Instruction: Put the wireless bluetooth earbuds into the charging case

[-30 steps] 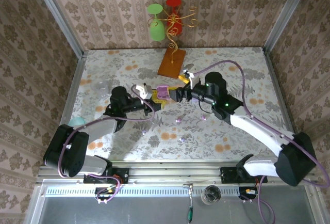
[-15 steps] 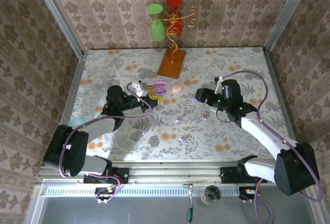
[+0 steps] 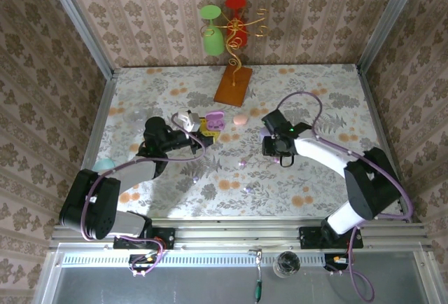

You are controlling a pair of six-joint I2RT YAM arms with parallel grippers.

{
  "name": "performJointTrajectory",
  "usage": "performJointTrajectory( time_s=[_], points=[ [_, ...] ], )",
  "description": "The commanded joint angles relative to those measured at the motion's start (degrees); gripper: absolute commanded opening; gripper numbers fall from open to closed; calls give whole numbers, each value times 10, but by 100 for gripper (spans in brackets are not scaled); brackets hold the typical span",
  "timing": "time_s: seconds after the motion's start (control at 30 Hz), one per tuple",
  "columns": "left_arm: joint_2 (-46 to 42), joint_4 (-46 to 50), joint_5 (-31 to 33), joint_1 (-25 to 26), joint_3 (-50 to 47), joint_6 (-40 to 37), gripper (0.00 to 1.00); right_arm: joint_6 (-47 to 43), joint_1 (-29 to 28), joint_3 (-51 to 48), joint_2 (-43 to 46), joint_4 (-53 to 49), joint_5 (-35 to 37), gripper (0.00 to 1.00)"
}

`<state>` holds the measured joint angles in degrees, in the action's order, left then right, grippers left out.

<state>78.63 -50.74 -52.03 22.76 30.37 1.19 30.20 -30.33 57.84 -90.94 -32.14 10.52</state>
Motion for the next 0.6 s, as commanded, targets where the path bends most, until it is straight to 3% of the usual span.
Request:
performJointTrajectory(
  time_s=[0.0, 0.27, 0.57],
  points=[
    [-14, -6, -6, -8, -8, -15, 33, -10, -26, 41, -43, -107, 136, 42],
    [-16, -5, 0, -10, -13, -23, 33, -4, -61, 105, -132, -158, 195, 33],
    [-14, 1, 2, -11, -11, -26, 33, -5, -64, 121, -168, -164, 184, 27]
  ],
)
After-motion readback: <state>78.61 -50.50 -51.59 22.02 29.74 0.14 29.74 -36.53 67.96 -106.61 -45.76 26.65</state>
